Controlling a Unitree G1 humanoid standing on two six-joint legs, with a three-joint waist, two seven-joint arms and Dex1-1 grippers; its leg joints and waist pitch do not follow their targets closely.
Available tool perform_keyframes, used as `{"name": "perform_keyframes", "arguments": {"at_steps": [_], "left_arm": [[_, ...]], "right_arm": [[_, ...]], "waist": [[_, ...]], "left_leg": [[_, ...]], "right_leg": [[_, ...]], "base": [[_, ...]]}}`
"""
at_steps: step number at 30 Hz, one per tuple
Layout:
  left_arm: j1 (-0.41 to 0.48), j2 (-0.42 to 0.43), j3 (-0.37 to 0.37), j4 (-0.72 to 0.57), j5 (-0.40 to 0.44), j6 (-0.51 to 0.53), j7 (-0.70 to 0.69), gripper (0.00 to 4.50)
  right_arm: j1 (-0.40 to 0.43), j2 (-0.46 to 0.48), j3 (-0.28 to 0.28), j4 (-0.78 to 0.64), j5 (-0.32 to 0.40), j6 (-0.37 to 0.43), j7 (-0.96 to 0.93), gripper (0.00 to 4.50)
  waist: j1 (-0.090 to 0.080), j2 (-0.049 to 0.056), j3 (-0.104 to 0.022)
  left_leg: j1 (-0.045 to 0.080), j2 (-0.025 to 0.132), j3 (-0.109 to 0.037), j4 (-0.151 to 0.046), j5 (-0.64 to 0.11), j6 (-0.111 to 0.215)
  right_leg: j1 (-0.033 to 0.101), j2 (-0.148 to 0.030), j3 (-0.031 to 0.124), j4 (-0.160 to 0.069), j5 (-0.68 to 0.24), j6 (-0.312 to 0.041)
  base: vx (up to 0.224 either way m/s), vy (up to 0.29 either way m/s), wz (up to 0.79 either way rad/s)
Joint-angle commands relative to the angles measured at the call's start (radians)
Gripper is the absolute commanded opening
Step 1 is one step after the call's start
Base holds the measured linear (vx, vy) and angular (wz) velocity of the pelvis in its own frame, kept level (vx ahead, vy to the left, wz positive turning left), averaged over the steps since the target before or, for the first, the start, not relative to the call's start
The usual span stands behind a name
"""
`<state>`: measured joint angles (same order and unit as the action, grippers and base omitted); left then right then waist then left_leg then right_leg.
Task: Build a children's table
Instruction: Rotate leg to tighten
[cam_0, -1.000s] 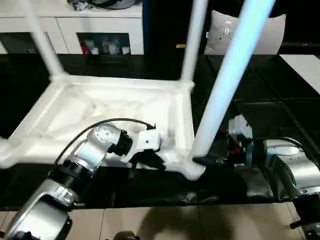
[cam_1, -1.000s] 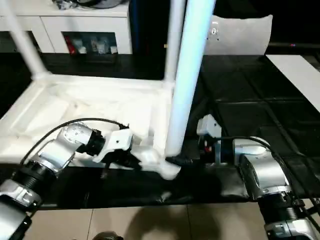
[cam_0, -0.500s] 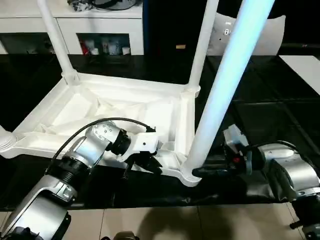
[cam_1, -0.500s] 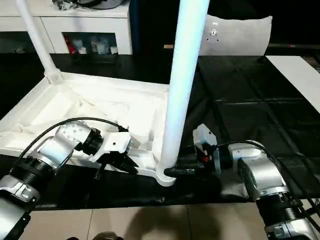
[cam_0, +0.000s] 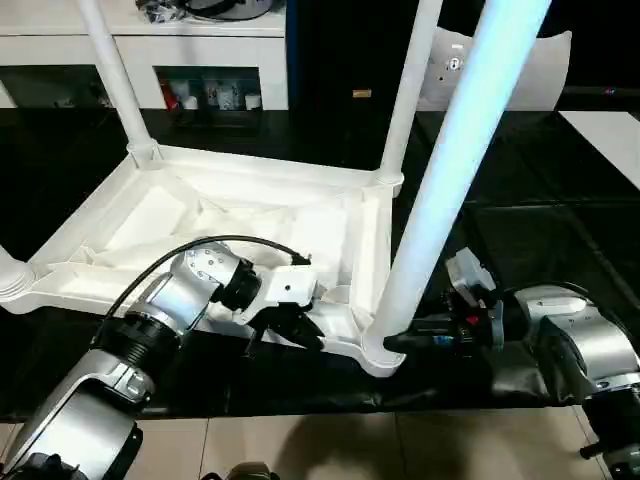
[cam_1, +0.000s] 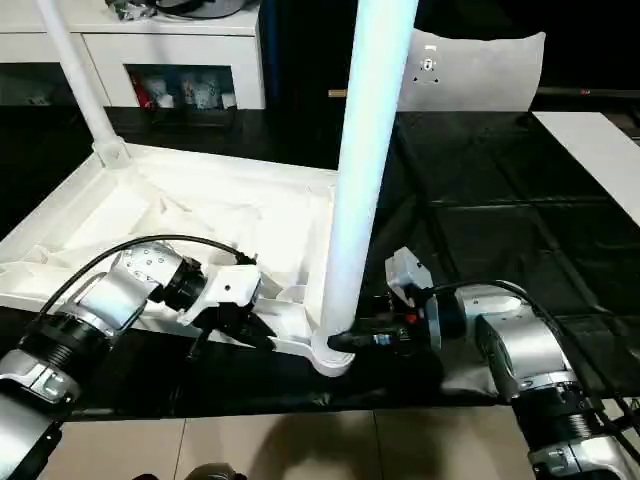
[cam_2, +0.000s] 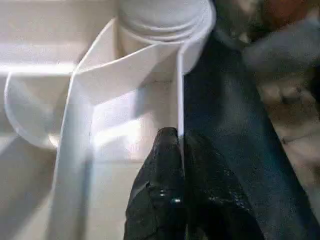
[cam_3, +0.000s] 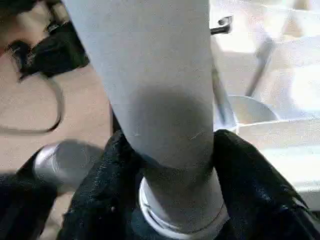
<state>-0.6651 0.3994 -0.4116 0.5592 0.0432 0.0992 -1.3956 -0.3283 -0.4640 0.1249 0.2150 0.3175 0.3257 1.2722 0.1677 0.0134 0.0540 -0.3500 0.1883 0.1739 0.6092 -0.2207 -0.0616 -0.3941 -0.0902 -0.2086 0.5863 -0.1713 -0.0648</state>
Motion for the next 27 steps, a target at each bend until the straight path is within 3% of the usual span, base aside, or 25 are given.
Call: {"name": "perform_keyframes", "arguments": {"at_steps": [1, 2, 3, 5, 6, 7, 8, 9, 11, 12, 14, 15, 17, 19, 20, 21, 22, 23, 24, 25, 26, 27], "left_arm": [[-0.016, -0.111, 0.041, -0.055, -0.039, 0.114, 0.153, 0.0], [-0.016, -0.113, 0.042, -0.055, -0.038, 0.117, 0.157, 0.0], [-0.018, -0.138, 0.055, -0.054, -0.037, 0.145, 0.206, 0.0], [-0.027, -0.189, 0.081, -0.048, -0.035, 0.199, 0.297, 0.0], [-0.038, -0.225, 0.101, -0.033, -0.036, 0.219, 0.363, 0.0], [-0.044, -0.242, 0.11, -0.025, -0.037, 0.227, 0.395, 0.0], [-0.054, -0.266, 0.125, -0.011, -0.036, 0.233, 0.444, 0.0], [-0.063, -0.292, 0.141, -0.002, -0.033, 0.247, 0.496, 0.0], [-0.074, -0.332, 0.167, 0.002, -0.021, 0.268, 0.581, 0.0], [-0.08, -0.351, 0.179, 0.005, -0.014, 0.272, 0.627, 0.0], [-0.083, -0.367, 0.179, 0.001, 0.004, 0.275, 0.662, 0.0], [-0.081, -0.373, 0.178, -0.006, 0.01, 0.278, 0.673, 0.0], [-0.077, -0.373, 0.172, -0.018, 0.021, 0.283, 0.678, 0.0], [-0.078, -0.37, 0.169, -0.016, 0.024, 0.283, 0.677, 0.0], [-0.079, -0.359, 0.163, -0.01, 0.03, 0.274, 0.673, 0.0], [-0.08, -0.341, 0.161, -0.001, 0.032, 0.257, 0.664, 0.0], [-0.08, -0.337, 0.161, 0.0, 0.031, 0.257, 0.661, 0.0], [-0.079, -0.33, 0.158, -0.002, 0.028, 0.254, 0.646, 0.0], [-0.075, -0.321, 0.153, -0.004, 0.027, 0.24, 0.628, 0.0], [-0.074, -0.31, 0.15, -0.004, 0.025, 0.237, 0.61, 0.0], [-0.071, -0.299, 0.146, -0.003, 0.022, 0.225, 0.586, 0.0], [-0.066, -0.286, 0.139, 0.0, 0.02, 0.201, 0.557, 0.0]], "right_arm": [[-0.008, 0.122, 0.0, -0.014, -0.028, 0.065, -0.275, 2.02], [-0.009, 0.125, -0.002, -0.013, -0.03, 0.065, -0.281, 1.98], [-0.02, 0.157, -0.014, 0.002, -0.048, 0.072, -0.346, 1.96], [-0.041, 0.208, -0.025, 0.03, -0.088, 0.067, -0.451, 1.94], [-0.063, 0.25, -0.043, 0.062, -0.103, 0.065, -0.54, 1.93], [-0.074, 0.269, -0.051, 0.078, -0.11, 0.063, -0.581, 1.93], [-0.092, 0.295, -0.064, 0.105, -0.124, 0.056, -0.646, 1.92], [-0.109, 0.325, -0.081, 0.13, -0.143, 0.052, -0.725, 1.91], [-0.134, 0.37, -0.109, 0.167, -0.168, 0.044, -0.842, 1.91], [-0.147, 0.39, -0.123, 0.186, -0.177, 0.039, -0.901, 1.91], [-0.158, 0.421, -0.15, 0.201, -0.164, 0.025, -0.946, 1.91], [-0.157, 0.429, -0.157, 0.198, -0.169, 0.007, -0.961, 2.25], [-0.15, 0.434, -0.165, 0.186, -0.183, -0.012, -0.975, 2.6], [-0.149, 0.434, -0.168, 0.184, -0.18, -0.013, -0.976, 2.68], [-0.14, 0.429, -0.173, 0.17, -0.178, -0.016, -0.97, 2.8], [-0.12, 0.409, -0.172, 0.134, -0.178, -0.022, -0.952, 2.93], [-0.115, 0.401, -0.17, 0.123, -0.179, -0.026, -0.947, 3.02], [-0.105, 0.388, -0.169, 0.103, -0.179, -0.027, -0.938, 3.05], [-0.096, 0.376, -0.171, 0.085, -0.174, -0.028, -0.925, 3.11], [-0.087, 0.356, -0.175, 0.061, -0.163, -0.029, -0.901, 3.11], [-0.077, 0.333, -0.177, 0.04, -0.153, -0.031, -0.873, 3.31], [-0.066, 0.306, -0.179, 0.021, -0.14, -0.041, -0.829, 3.41]], "waist": [[-0.012, 0.006, -0.068], [-0.019, 0.004, -0.068], [-0.026, 0.003, -0.068], [-0.039, 0.018, -0.069], [-0.054, 0.014, -0.071], [-0.059, 0.022, -0.072], [-0.07, 0.023, -0.073], [-0.079, 0.018, -0.076], [-0.08, 0.019, -0.08], [-0.079, 0.028, -0.083], [-0.077, 0.028, -0.09], [-0.073, 0.035, -0.094], [-0.071, 0.036, -0.097], [-0.07, 0.036, -0.094], [-0.068, 0.058, -0.094], [-0.07, 0.046, -0.092], [-0.067, 0.071, -0.088], [-0.072, 0.058, -0.089], [-0.07, 0.06, -0.089], [-0.072, 0.056, -0.09], [-0.068, 0.061, -0.09], [-0.069, 0.049, -0.088]], "left_leg": [[0.003, 0.071, -0.031, -0.072, -0.102, 0.026], [0.008, 0.053, -0.027, -0.068, -0.124, 0.003], [0.003, 0.039, -0.022, -0.064, -0.119, 0.008], [0.004, 0.05, -0.028, -0.067, -0.119, 0.021], [0.001, 0.053, -0.031, -0.068, -0.124, 0.023], [0.001, 0.054, -0.033, -0.068, -0.123, 0.022], [0.003, 0.051, -0.032, -0.066, -0.131, 0.022], [-0.006, 0.045, -0.03, -0.064, -0.107, 0.031], [-0.009, 0.043, -0.03, -0.063, -0.07, 0.046], [-0.01, 0.05, -0.032, -0.062, -0.039, 0.056], [-0.012, 0.052, -0.034, -0.058, -0.004, 0.074], [-0.016, 0.052, -0.034, -0.054, 0.033, 0.093], [-0.019, 0.057, -0.035, -0.049, 0.072, 0.12], [-0.02, 0.055, -0.032, -0.048, 0.069, 0.142], [-0.018, 0.055, -0.033, -0.047, 0.055, 0.143], [-0.018, 0.055, -0.032, -0.049, 0.039, 0.144], [-0.017, 0.053, -0.034, -0.048, 0.028, 0.141], [-0.015, 0.056, -0.032, -0.049, 0.013, 0.143], [-0.017, 0.053, -0.032, -0.048, 0.01, 0.143], [-0.018, 0.051, -0.03, -0.048, 0.009, 0.145], [-0.019, 0.049, -0.03, -0.047, 0.01, 0.148], [-0.02, 0.048, -0.028, -0.048, 0.007, 0.153]], "right_leg": [[0.061, -0.094, 0.079, -0.099, -0.331, 0.02], [0.065, -0.095, 0.069, -0.112, -0.401, 0.039], [0.07, -0.093, 0.066, -0.119, -0.434, 0.063], [0.07, -0.09, 0.062, -0.122, -0.424, 0.066], [0.07, -0.09, 0.063, -0.119, -0.394, 0.057], [0.071, -0.091, 0.065, -0.116, -0.379, 0.047], [0.067, -0.091, 0.064, -0.118, -0.372, 0.03], [0.074, -0.089, 0.068, -0.111, -0.342, 0.023], [0.077, -0.091, 0.071, -0.105, -0.303, 0.009], [0.074, -0.092, 0.075, -0.096, -0.253, -0.008], [0.076, -0.093, 0.08, -0.082, -0.178, -0.028], [0.075, -0.094, 0.084, -0.07, -0.114, -0.044], [0.071, -0.094, 0.086, -0.057, -0.036, -0.069], [0.071, -0.095, 0.086, -0.058, -0.027, -0.079], [0.07, -0.095, 0.084, -0.061, -0.042, -0.077], [0.072, -0.092, 0.083, -0.065, -0.056, -0.071], [0.07, -0.092, 0.081, -0.067, -0.071, -0.068], [0.07, -0.09, 0.083, -0.07, -0.081, -0.061], [0.072, -0.09, 0.083, -0.071, -0.089, -0.054], [0.073, -0.09, 0.083, -0.07, -0.096, -0.051], [0.074, -0.091, 0.083, -0.071, -0.112, -0.046], [0.074, -0.088, 0.082, -0.076, -0.137, -0.031]], "base": [[0.0, 0.0, 0.0], [0.0, 0.0, 0.0], [0.0, 0.0, 0.0], [0.0, 0.0, 0.0], [0.0, 0.0, 0.0], [0.0, 0.0, 0.0], [0.0, 0.0, 0.0], [0.0, 0.0, 0.0], [0.0, 0.0, 0.0], [0.0, 0.0, 0.0], [0.0, 0.0, 0.0], [0.0, 0.0, 0.0], [0.0, 0.0, 0.0], [0.0, 0.0, 0.0], [0.0, 0.0, 0.0], [0.0, 0.0, 0.0], [0.0, 0.0, 0.0], [0.0, 0.0, 0.0], [0.0, 0.0, 0.0], [0.0, 0.0, 0.0], [0.0, 0.0, 0.0], [0.0, 0.0, 0.0]]}}
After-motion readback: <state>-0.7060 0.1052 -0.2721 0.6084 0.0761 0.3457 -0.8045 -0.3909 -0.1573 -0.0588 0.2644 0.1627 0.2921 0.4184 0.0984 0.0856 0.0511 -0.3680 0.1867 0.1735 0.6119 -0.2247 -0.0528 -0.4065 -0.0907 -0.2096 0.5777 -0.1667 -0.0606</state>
